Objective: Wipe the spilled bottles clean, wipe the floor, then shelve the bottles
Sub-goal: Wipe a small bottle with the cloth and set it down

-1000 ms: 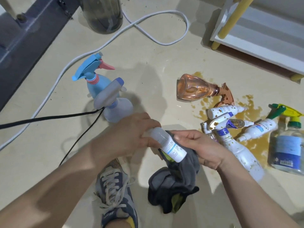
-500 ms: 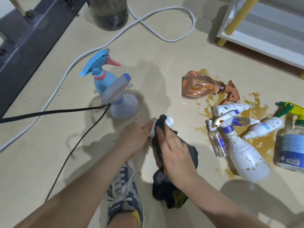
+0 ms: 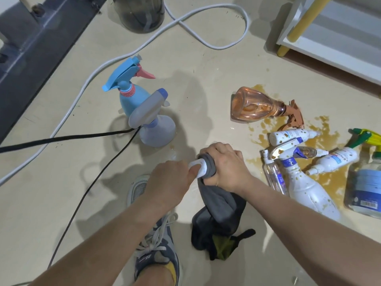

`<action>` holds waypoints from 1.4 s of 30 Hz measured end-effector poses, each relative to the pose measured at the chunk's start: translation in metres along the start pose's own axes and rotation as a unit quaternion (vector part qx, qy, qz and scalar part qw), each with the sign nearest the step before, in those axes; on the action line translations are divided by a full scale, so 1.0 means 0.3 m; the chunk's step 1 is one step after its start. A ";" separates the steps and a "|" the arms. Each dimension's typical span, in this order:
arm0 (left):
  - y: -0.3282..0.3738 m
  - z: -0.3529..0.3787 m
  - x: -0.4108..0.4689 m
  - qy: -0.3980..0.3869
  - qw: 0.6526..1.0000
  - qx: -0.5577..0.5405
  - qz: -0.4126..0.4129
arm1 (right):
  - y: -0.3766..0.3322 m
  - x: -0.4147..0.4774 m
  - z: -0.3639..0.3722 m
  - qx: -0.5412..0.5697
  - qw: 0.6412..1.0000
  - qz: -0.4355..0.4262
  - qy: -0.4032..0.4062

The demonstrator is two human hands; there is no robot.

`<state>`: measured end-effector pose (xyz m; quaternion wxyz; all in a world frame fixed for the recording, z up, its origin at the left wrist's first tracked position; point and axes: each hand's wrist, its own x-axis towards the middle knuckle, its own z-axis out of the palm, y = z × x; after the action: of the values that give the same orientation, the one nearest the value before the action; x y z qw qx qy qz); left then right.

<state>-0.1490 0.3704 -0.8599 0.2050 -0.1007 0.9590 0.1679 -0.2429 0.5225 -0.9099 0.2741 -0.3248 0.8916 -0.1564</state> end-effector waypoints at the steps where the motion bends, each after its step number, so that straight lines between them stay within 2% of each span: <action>1: 0.001 -0.009 0.007 0.005 1.000 0.028 0.009 | -0.013 -0.010 0.005 0.022 0.999 0.021 0.014; 4: 0.016 -0.029 0.013 0.022 0.996 0.081 0.002 | -0.069 -0.044 0.043 0.015 0.997 0.052 0.053; 7: 0.014 -0.030 0.035 0.009 0.997 0.065 -0.042 | -0.101 -0.080 0.086 -0.039 0.991 0.016 0.130; 9: -0.010 -0.034 0.057 -0.056 0.995 -0.006 -0.081 | -0.104 -0.094 0.092 -0.068 0.979 -0.016 0.190; 10: -0.020 -0.044 0.063 -0.115 0.982 -0.083 -0.122 | -0.103 -0.100 0.091 -0.086 0.973 -0.037 0.211; 11: -0.023 -0.051 0.067 -0.168 0.954 -0.182 -0.169 | -0.099 -0.102 0.089 -0.107 0.967 -0.057 0.225; 12: -0.024 -0.054 0.066 -0.201 0.919 -0.269 -0.205 | -0.097 -0.104 0.082 -0.122 0.964 -0.067 0.225; 14: -0.015 -0.073 0.066 -0.224 0.870 -0.380 -0.220 | -0.090 -0.107 0.059 -0.106 0.977 -0.050 0.176; 16: -0.005 -0.106 0.067 -0.200 0.841 -0.468 -0.185 | -0.070 -0.102 0.019 0.011 0.997 0.017 0.069; 17: -0.003 -0.128 0.068 -0.178 0.837 -0.494 -0.152 | -0.058 -0.100 0.000 0.096 0.993 0.057 0.021; 19: -0.002 -0.158 0.064 -0.146 0.876 -0.457 -0.057 | -0.032 -0.093 -0.033 0.278 0.955 0.103 -0.013; 21: 0.007 -0.142 0.041 -0.090 0.912 -0.399 0.014 | -0.023 -0.092 -0.059 0.375 0.922 0.100 -0.022; 22: 0.008 -0.123 0.032 -0.047 0.922 -0.384 0.015 | -0.027 -0.089 -0.064 0.368 0.925 0.088 -0.034; 23: 0.011 -0.108 0.029 -0.004 0.930 -0.368 0.004 | -0.037 -0.085 -0.061 0.315 0.946 0.071 -0.032; 25: 0.011 -0.076 0.043 0.062 0.942 -0.327 -0.027 | -0.075 -0.073 -0.025 0.222 0.973 0.042 0.049; 28: 0.009 -0.036 0.075 0.110 0.926 -0.342 -0.114 | -0.172 -0.074 0.062 0.299 0.938 0.003 0.177; 31: 0.009 0.002 0.067 0.106 0.918 -0.343 -0.170 | -0.204 -0.107 0.140 0.211 0.951 -0.004 0.224; 33: 0.016 0.016 0.036 0.108 0.910 -0.359 -0.175 | -0.150 -0.118 0.115 0.166 0.964 -0.028 0.206; 35: 0.030 0.015 0.015 0.111 0.908 -0.372 -0.158 | -0.075 -0.121 0.081 0.199 0.969 -0.008 0.145; 37: 0.047 0.005 0.008 0.125 0.927 -0.334 -0.117 | -0.013 -0.108 0.069 0.210 0.971 0.034 0.110; 39: 0.058 -0.019 0.014 0.131 0.944 -0.291 -0.085 | -0.025 -0.103 0.073 0.168 0.977 0.067 0.109; 40: 0.059 -0.025 0.021 0.126 0.948 -0.281 -0.079 | -0.052 -0.104 0.078 0.190 0.972 0.070 0.120; 42: 0.057 -0.031 0.035 0.112 0.952 -0.274 -0.081 | -0.136 -0.112 0.061 0.300 0.942 0.046 0.143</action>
<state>-0.1663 0.3815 -0.8515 0.0740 -0.2484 0.8814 0.3950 -0.1905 0.5128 -0.8931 0.2349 -0.1603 0.8474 -0.4484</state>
